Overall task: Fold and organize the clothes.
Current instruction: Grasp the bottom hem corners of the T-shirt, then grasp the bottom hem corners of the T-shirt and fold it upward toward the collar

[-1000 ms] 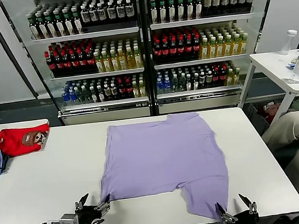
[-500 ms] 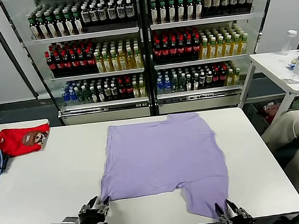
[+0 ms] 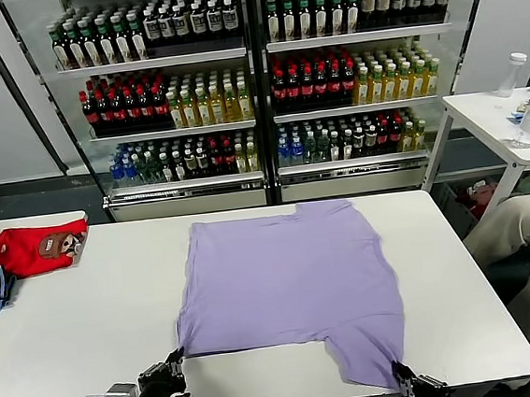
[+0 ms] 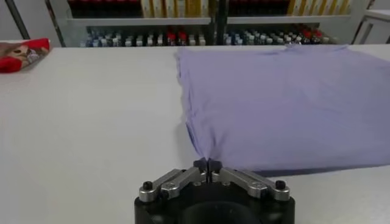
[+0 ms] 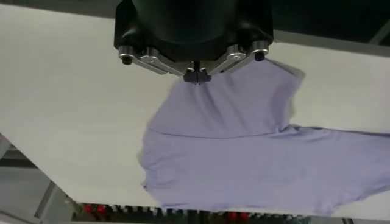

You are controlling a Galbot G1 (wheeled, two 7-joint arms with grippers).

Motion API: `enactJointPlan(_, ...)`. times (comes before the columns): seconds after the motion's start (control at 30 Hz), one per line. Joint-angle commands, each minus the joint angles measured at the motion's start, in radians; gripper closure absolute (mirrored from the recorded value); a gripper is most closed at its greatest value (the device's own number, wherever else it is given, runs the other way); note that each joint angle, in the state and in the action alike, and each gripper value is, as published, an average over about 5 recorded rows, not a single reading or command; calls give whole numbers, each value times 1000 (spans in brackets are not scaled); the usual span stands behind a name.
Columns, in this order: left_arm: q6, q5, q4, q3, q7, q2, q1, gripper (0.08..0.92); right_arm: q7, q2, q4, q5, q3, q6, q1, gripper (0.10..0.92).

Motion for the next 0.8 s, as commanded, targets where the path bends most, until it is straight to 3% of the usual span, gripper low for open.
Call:
enactJointPlan(0.03, 2, -7, -217, -45, -64, 42, 281, 912, -7, -29, 173, 49, 138, -12, -163, 914)
enactJointPlan(0.2, -3, -2, -269, -83, -86, 62, 375, 912, -11, -31, 181, 33, 123, -16, -185, 914)
enactJointPlan(0.3, -26, -4, -248, -106, -87, 66, 354, 912, -7, -29, 186, 39, 114, -15, -143, 914)
enactJointPlan(0.6, -55, -87, -68, -92, -18, 110, -11, 912, 44, -37, 61, 87, 16, -85, 275, 914)
enactJointPlan(0.8, -59, -85, 75, -39, 39, 86, -192, 912, 53, -34, -113, 53, -100, -85, 468, 914)
